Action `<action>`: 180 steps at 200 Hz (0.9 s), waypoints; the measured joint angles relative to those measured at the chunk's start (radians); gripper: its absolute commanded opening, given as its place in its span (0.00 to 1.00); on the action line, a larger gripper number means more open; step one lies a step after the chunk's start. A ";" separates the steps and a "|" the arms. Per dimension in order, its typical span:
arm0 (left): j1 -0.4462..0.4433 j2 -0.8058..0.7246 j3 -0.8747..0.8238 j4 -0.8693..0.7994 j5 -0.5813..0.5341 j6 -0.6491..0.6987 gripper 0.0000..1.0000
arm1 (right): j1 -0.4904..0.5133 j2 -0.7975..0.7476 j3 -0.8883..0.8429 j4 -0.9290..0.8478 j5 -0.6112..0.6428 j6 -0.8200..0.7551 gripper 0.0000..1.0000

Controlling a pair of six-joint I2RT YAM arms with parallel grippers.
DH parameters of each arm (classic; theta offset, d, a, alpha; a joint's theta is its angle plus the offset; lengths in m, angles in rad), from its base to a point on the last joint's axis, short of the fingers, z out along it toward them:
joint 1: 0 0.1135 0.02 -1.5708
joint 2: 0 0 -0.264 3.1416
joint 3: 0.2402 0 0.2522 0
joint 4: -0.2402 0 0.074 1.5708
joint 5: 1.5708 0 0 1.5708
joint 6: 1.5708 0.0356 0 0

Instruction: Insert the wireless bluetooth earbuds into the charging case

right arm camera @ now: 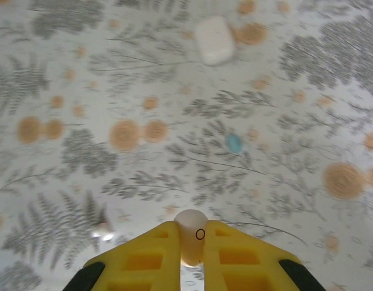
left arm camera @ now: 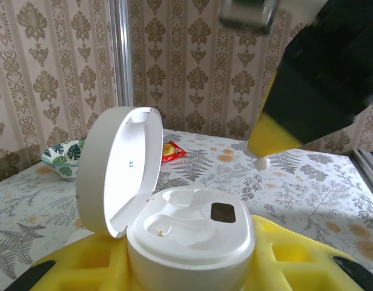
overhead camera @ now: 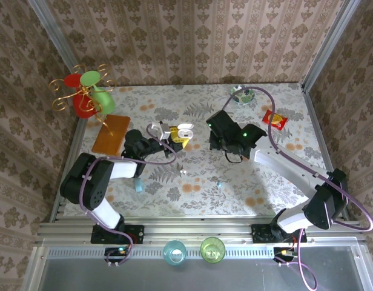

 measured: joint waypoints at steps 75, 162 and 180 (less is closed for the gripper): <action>-0.006 0.024 0.008 0.000 -0.061 0.044 0.32 | 0.073 0.035 0.127 0.107 -0.074 -0.060 0.12; -0.043 0.024 0.008 0.000 -0.077 0.056 0.32 | 0.074 0.156 0.212 0.173 -0.134 -0.089 0.11; -0.043 0.024 0.008 0.000 -0.081 0.057 0.32 | 0.074 0.172 0.224 0.178 -0.142 -0.090 0.12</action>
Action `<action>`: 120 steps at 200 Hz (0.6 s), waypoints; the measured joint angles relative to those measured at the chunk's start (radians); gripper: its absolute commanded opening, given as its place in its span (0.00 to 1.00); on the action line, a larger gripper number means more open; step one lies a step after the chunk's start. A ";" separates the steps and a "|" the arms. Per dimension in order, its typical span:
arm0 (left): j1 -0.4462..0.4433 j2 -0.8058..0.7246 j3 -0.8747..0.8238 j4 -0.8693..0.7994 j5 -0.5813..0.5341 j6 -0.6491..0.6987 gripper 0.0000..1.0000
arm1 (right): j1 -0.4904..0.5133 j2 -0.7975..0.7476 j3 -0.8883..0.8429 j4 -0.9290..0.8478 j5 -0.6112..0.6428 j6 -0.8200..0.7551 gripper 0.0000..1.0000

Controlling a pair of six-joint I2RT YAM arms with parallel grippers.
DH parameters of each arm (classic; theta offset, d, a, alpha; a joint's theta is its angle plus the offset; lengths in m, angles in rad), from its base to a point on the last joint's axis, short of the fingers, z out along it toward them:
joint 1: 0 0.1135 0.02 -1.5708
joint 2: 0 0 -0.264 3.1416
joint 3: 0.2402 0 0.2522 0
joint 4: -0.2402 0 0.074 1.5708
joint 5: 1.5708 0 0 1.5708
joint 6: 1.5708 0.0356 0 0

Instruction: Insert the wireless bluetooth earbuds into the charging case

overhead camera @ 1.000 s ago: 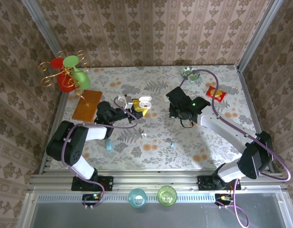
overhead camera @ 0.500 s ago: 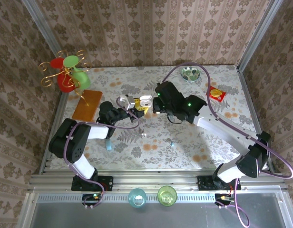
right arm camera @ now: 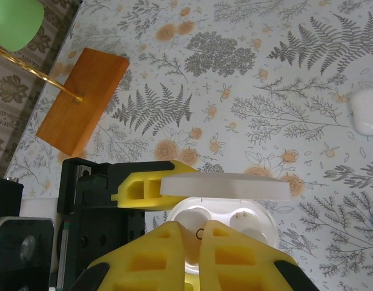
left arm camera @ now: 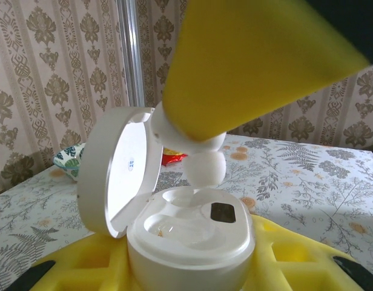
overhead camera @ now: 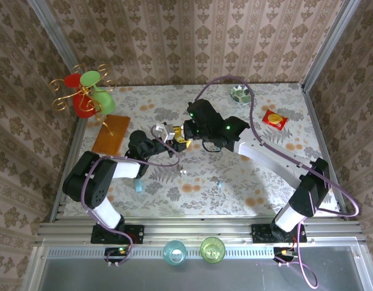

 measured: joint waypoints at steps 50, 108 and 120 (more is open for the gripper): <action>0.000 -0.013 0.000 0.000 -0.007 0.010 0.31 | 0.000 0.030 0.003 0.000 -0.018 0.000 0.11; 0.000 -0.018 0.000 0.000 -0.018 0.018 0.31 | 0.001 0.031 0.003 0.000 -0.029 0.001 0.12; 0.000 -0.018 0.000 0.000 -0.019 0.018 0.30 | 0.002 0.031 0.003 0.000 -0.039 0.002 0.13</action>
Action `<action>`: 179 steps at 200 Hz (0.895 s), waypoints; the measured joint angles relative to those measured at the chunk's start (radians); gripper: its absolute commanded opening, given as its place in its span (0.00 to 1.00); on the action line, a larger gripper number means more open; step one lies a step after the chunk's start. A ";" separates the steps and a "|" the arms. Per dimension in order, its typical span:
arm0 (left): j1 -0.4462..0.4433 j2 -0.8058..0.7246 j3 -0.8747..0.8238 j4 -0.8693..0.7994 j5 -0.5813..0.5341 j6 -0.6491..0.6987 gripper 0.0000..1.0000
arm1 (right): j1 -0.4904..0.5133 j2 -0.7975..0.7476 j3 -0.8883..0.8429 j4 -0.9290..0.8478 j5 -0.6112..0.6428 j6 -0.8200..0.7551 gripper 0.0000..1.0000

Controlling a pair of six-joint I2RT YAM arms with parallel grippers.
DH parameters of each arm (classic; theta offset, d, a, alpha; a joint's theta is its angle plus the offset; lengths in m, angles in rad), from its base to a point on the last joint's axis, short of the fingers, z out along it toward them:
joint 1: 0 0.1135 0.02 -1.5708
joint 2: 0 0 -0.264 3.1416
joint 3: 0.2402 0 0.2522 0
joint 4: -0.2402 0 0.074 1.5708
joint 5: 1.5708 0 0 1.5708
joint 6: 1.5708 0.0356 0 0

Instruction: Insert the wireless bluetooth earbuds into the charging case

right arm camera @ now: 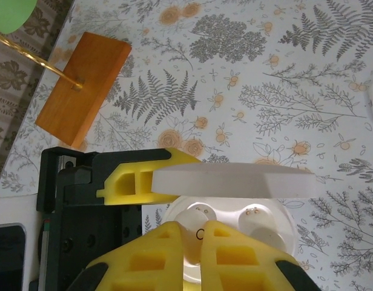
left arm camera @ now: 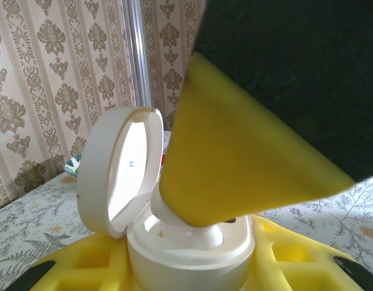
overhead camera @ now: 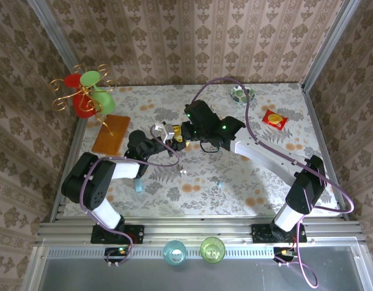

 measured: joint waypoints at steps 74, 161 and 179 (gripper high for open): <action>0.000 -0.008 0.000 0.000 -0.003 0.003 0.30 | 0.001 0.000 0.000 0.000 -0.008 -0.002 0.30; 0.011 -0.016 -0.003 0.000 -0.011 0.013 0.30 | 0.002 -0.157 -0.164 0.127 0.004 -0.066 0.48; 0.019 -0.027 -0.013 0.000 -0.013 0.018 0.30 | 0.002 -0.240 -0.248 0.183 0.010 -0.089 0.49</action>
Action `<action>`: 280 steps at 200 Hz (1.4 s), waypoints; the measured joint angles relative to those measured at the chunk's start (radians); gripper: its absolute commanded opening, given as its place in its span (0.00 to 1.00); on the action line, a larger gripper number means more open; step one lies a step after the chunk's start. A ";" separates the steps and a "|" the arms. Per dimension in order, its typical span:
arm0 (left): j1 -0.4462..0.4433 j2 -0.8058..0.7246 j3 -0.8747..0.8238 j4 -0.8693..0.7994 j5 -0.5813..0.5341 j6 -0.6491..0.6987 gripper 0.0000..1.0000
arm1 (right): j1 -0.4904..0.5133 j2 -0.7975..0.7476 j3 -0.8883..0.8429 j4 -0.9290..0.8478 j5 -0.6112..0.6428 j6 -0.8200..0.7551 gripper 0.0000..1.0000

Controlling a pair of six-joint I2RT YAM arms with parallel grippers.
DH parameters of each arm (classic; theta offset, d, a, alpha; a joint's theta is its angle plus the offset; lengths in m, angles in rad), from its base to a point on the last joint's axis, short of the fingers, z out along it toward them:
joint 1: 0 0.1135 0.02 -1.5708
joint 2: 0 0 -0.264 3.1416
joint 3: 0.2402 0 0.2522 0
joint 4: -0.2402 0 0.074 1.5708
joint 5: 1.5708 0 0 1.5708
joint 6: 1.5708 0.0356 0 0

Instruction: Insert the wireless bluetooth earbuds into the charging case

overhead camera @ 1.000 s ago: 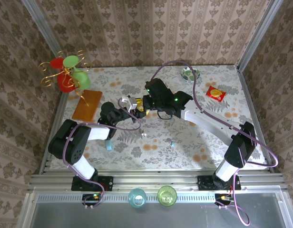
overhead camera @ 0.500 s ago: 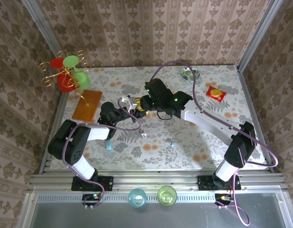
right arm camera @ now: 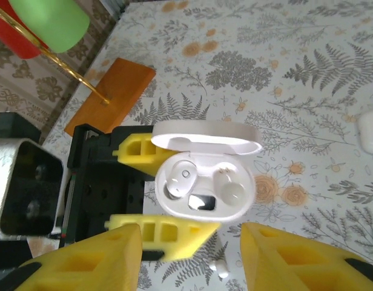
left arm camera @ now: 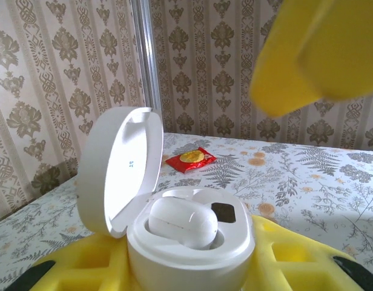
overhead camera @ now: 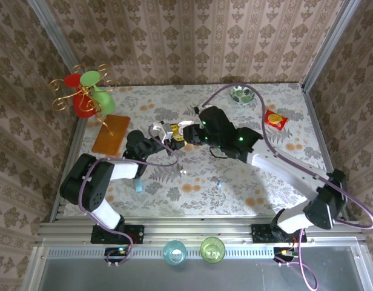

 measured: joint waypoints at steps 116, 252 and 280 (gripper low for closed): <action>0.041 -0.085 -0.073 0.000 0.044 0.128 0.30 | -0.084 -0.190 -0.341 0.251 -0.211 0.048 0.38; 0.022 -0.100 -0.079 0.000 0.034 0.191 0.29 | -0.061 0.046 -0.089 0.236 -0.351 0.061 0.30; 0.022 -0.100 -0.079 0.000 0.014 0.190 0.28 | -0.049 0.047 -0.089 0.223 -0.340 0.042 0.39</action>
